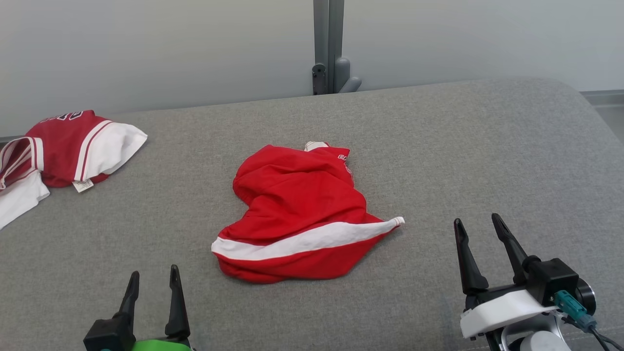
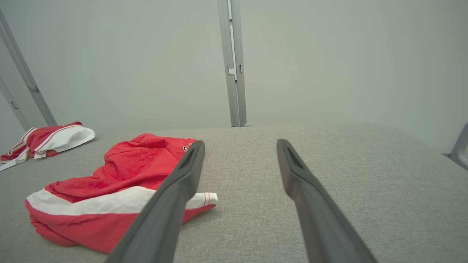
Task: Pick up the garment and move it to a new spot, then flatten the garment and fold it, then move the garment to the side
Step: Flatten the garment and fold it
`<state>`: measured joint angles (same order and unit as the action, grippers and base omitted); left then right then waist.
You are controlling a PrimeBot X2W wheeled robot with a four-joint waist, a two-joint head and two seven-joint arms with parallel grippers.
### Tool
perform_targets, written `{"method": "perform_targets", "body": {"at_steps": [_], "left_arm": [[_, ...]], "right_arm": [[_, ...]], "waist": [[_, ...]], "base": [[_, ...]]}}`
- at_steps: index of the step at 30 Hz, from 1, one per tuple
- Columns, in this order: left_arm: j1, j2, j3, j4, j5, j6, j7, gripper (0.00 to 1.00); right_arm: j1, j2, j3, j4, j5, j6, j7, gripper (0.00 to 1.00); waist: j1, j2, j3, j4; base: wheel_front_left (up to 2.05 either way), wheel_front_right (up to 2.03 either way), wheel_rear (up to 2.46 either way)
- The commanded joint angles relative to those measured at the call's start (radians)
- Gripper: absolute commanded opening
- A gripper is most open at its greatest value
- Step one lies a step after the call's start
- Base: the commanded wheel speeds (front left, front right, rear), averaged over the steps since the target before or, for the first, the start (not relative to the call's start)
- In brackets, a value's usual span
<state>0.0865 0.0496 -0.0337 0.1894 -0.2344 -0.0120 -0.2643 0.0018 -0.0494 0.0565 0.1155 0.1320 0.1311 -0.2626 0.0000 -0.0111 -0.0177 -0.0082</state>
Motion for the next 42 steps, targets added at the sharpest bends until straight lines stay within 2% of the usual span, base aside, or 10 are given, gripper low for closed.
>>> {"method": "perform_targets", "body": {"at_steps": [1,4,15,23,30,33,36,37,41,42], "left_arm": [[0.008,0.004,0.004,0.004,0.011,-0.006,0.0,1.0],[-0.002,0.01,-0.004,0.024,0.005,-0.018,0.005,1.0],[-0.204,0.07,-0.072,0.123,-0.064,-0.097,0.207,1.0],[-0.338,0.094,-0.13,0.215,-0.145,-0.115,0.339,1.0],[-0.413,0.139,-0.219,0.29,-0.236,-0.119,0.454,1.0],[-0.419,0.161,-0.25,0.297,-0.277,-0.119,0.482,0.78],[-0.421,0.18,-0.277,0.3,-0.311,-0.119,0.499,0.65],[-0.422,0.185,-0.279,0.305,-0.316,-0.119,0.501,0.49],[-0.431,0.187,-0.29,0.321,-0.35,-0.119,0.499,0.33],[-0.433,0.189,-0.293,0.325,-0.356,-0.119,0.497,0.25]], "right_arm": [[0.012,-0.002,0.002,0.002,0.01,-0.001,-0.003,1.0],[0.009,-0.002,0.004,0.002,0.01,-0.001,-0.003,1.0],[-0.023,-0.002,0.016,-0.001,0.0,-0.001,-0.003,1.0],[-0.05,-0.002,0.024,-0.004,-0.01,-0.001,-0.003,1.0],[-0.067,-0.002,0.027,-0.003,-0.014,-0.001,-0.003,1.0],[-0.071,-0.002,0.023,-0.002,-0.015,-0.001,-0.003,1.0],[-0.072,-0.002,0.022,-0.001,-0.013,-0.001,-0.003,1.0],[-0.072,-0.002,0.023,0.0,-0.012,-0.001,-0.003,1.0],[-0.077,-0.002,0.024,-0.002,-0.008,-0.001,-0.003,1.0],[-0.078,-0.002,0.024,-0.001,-0.008,-0.001,-0.003,1.0]], "waist": [[0.0,0.0111,0.001,0.0],[0.0,0.0111,0.005,0.0],[0.0,0.0111,0.053,0.0],[0.0,0.0111,0.096,-0.011],[0.0,0.0111,0.125,-0.032],[0.0,0.0111,0.131,-0.035],[0.0,0.0111,0.133,-0.037],[0.0,0.0111,0.133,-0.038],[0.0,0.0111,0.136,-0.037],[0.0,0.0111,0.136,-0.037]], "base": [[0.0,0.0,0.0],[0.0,0.0,0.0],[0.0,0.0,0.0],[0.0,0.0,0.0],[0.0,0.0,0.0],[0.0,0.0,0.0],[0.0,0.0,0.0],[0.0,0.0,0.0],[0.0,0.0,0.0],[0.0,0.0,0.0]]}}
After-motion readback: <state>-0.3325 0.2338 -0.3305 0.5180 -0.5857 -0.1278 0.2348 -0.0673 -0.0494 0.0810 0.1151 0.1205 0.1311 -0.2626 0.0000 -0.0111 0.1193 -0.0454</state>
